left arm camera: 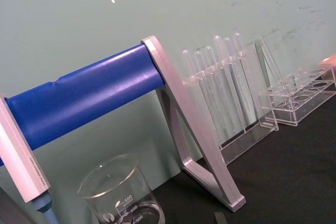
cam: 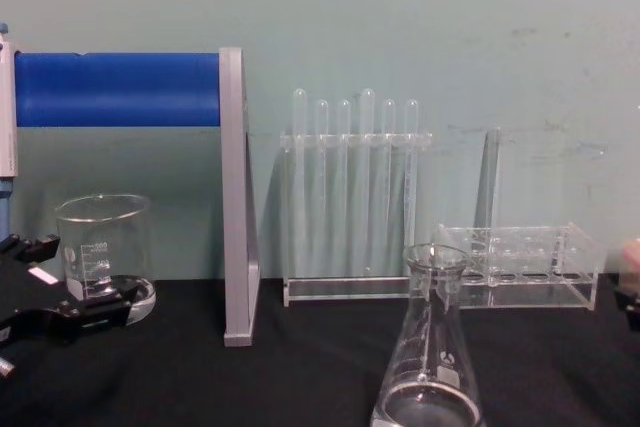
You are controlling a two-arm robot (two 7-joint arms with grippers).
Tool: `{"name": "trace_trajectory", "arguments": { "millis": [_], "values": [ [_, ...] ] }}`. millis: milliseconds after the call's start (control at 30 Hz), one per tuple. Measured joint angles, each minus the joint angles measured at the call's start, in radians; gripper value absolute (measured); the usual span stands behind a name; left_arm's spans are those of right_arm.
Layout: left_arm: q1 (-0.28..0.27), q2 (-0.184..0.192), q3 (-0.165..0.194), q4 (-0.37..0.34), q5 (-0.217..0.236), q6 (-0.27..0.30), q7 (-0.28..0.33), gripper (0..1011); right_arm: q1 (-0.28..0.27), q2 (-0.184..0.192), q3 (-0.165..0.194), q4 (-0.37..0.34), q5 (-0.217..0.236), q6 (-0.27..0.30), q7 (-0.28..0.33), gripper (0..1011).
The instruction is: Grasp the erlenmeyer flask with one hand, shake it three times, then place it back.
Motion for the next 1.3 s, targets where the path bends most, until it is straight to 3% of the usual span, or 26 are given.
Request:
{"name": "trace_trajectory", "arguments": {
  "millis": [800,1100,1300],
  "values": [
    [0.000,0.000,0.000,0.000,0.000,0.000,0.000,1001,-0.003,-0.002,0.007,-0.002,0.000,0.001,0.004,1000],
    [0.000,0.000,0.000,0.000,0.000,0.000,0.000,1001,-0.047,0.006,0.038,-0.044,0.012,0.008,0.040,1000],
    [0.000,0.000,0.000,0.000,0.000,0.000,0.000,1001,-0.111,0.026,0.067,-0.117,0.049,0.008,0.086,1000]
  ]
}}
